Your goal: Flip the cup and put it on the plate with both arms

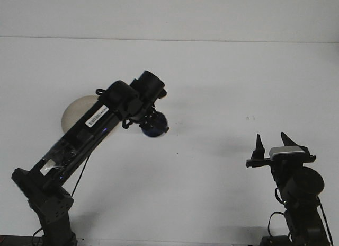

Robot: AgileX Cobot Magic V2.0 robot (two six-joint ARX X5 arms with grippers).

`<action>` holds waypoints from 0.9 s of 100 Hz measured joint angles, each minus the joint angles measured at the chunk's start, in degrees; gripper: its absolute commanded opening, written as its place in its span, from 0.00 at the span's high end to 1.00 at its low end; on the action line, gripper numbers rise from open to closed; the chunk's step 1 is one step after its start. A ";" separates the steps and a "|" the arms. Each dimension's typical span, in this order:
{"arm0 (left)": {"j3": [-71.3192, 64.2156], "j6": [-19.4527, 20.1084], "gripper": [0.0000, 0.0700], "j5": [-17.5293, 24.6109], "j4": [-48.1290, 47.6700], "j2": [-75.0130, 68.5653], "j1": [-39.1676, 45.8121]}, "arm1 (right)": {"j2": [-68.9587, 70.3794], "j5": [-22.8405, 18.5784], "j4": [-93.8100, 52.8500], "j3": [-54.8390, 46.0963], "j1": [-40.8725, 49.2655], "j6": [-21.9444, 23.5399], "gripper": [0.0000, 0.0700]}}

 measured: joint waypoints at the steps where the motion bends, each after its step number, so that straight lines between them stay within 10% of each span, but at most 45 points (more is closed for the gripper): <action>1: 0.37 0.00 0.99 0.00 0.02 0.00 0.46 | 0.00 0.00 0.00 0.00 0.00 0.00 0.31; 90: -3.85 -0.85 0.99 -0.63 -0.44 -0.02 35.98 | 0.00 0.02 0.00 0.00 0.00 0.00 0.31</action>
